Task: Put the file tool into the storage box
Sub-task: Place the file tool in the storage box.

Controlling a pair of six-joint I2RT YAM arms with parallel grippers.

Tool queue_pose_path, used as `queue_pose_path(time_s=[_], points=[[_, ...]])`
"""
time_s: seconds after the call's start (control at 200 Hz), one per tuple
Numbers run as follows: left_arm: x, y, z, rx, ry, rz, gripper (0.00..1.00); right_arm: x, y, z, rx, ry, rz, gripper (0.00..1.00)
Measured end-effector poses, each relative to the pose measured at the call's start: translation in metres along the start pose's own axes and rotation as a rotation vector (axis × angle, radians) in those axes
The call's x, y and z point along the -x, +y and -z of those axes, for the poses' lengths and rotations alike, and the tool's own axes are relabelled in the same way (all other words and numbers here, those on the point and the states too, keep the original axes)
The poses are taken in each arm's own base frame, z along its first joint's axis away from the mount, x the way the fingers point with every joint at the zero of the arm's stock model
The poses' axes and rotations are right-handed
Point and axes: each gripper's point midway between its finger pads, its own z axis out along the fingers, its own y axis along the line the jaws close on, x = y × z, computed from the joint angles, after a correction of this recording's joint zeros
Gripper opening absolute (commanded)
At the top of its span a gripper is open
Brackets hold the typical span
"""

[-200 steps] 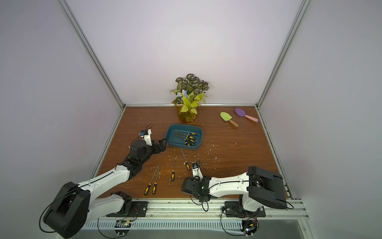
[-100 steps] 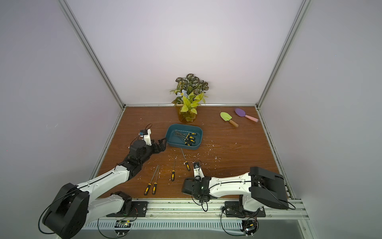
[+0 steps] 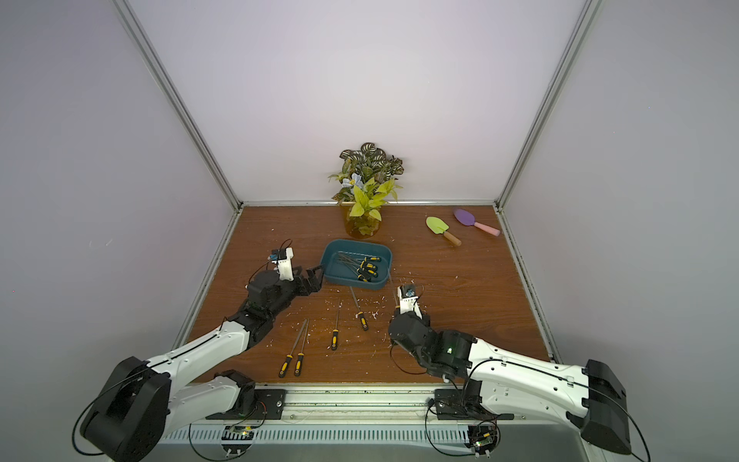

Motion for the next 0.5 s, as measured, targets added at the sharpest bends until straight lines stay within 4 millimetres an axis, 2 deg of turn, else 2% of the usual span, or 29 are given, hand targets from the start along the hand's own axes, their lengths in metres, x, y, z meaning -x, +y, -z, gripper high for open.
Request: queue_pose_path(time_s=[0.135,0.32,0.405,0.495], points=[[0.000,0.001,0.000,0.003,-0.004,-0.006,1.00,0.032,0.009,-0.019,0.051,-0.006,0.095,0.00],[-0.001,0.005,0.002,0.020,-0.012,-0.013,1.00,0.080,0.030,-0.056,0.182,-0.035,0.231,0.00],[0.001,0.005,0.004,0.024,-0.021,-0.016,1.00,0.089,0.032,-0.076,0.228,-0.039,0.311,0.00],[0.005,0.006,0.007,0.032,-0.041,-0.020,1.00,0.089,0.032,-0.100,0.268,-0.019,0.389,0.00]])
